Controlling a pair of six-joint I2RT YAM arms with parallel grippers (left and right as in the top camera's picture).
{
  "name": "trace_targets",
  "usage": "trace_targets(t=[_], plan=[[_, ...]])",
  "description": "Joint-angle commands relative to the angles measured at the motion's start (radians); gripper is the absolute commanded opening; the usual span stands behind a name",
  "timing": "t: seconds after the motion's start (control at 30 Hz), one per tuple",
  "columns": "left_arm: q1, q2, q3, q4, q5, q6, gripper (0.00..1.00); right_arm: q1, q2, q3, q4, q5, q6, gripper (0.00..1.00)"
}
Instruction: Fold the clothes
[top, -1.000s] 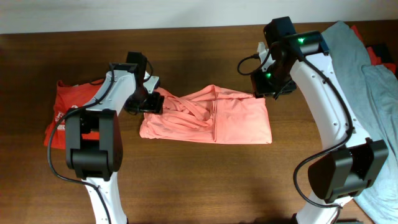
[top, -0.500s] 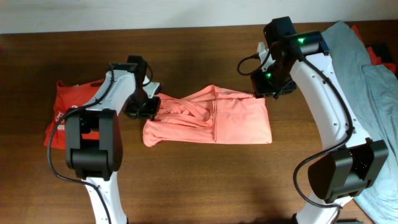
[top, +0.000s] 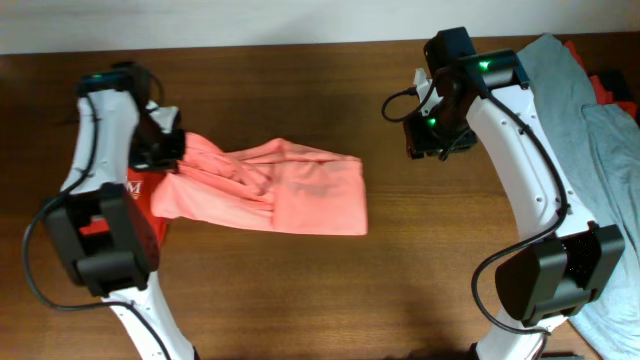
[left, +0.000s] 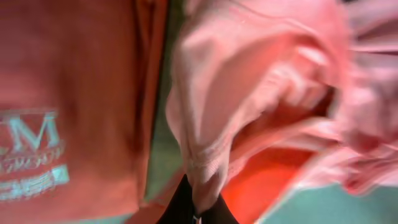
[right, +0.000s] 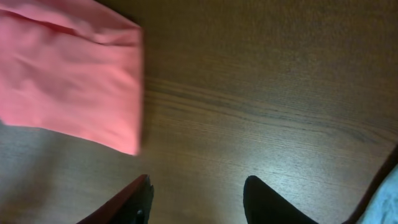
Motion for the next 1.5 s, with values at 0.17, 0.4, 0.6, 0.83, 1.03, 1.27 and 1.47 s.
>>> trace_targets(t=[0.17, 0.4, 0.6, 0.83, 1.03, 1.27, 1.47], plan=[[-0.039, -0.043, 0.101, -0.102, 0.443, -0.012, 0.00, -0.003, 0.006, -0.004, -0.032, 0.013, 0.001, 0.52], [-0.161, -0.043, 0.105, -0.099, 0.644, -0.013, 0.01, -0.003, 0.006, -0.004, -0.047, 0.013, 0.001, 0.52], [-0.303, -0.043, 0.105, -0.054, 0.639, -0.013, 0.00, -0.003, 0.006, -0.004, -0.053, 0.058, 0.002, 0.52], [-0.449, -0.043, 0.105, 0.000, 0.470, -0.084, 0.00, -0.058, 0.006, -0.004, -0.080, 0.083, 0.005, 0.52], [-0.549, -0.043, 0.105, 0.046, 0.360, -0.093, 0.02, -0.115, 0.006, -0.004, -0.109, 0.084, 0.004, 0.52], [-0.612, -0.043, 0.104, 0.093, 0.292, -0.145, 0.12, -0.119, 0.006, -0.004, -0.113, 0.083, 0.001, 0.52], [-0.651, -0.043, 0.104, 0.145, 0.296, -0.197, 0.33, -0.119, 0.006, -0.004, -0.113, 0.084, 0.001, 0.52]])
